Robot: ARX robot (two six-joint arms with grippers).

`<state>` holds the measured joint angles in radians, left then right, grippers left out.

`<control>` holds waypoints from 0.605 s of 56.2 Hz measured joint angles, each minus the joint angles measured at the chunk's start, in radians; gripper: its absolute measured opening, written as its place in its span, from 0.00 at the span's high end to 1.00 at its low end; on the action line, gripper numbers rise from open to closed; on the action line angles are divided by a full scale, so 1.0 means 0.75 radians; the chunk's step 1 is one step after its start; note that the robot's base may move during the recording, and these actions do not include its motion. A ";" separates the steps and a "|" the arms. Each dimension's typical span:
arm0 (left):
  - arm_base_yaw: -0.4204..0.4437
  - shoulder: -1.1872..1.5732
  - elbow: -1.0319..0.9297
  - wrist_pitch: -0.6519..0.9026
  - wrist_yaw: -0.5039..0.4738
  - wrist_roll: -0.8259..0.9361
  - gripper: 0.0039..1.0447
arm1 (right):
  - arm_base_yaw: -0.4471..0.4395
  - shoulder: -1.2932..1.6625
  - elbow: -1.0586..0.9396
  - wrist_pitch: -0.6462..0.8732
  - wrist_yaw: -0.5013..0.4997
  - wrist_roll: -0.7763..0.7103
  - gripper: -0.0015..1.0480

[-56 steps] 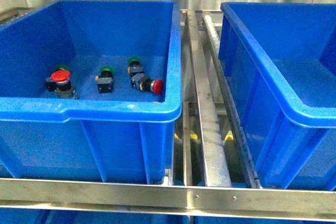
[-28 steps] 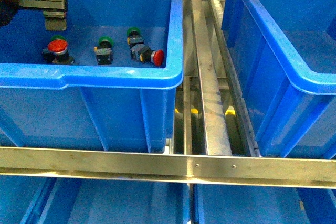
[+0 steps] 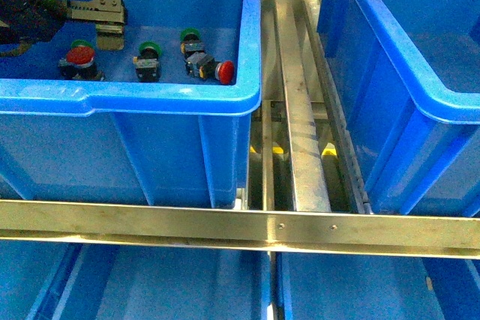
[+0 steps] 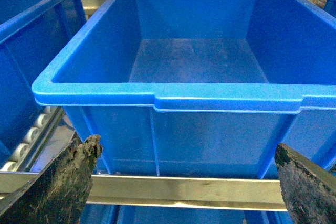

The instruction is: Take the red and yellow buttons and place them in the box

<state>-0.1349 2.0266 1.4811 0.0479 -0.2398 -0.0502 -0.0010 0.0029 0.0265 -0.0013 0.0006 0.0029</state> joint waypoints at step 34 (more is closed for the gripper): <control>-0.033 0.163 0.182 -0.113 -0.100 -0.016 0.07 | 0.000 0.000 0.000 0.000 0.000 0.000 0.06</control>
<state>-0.1596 2.1490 1.6173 -0.0372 -0.3145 -0.0620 -0.0010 0.0029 0.0265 -0.0013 0.0006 0.0029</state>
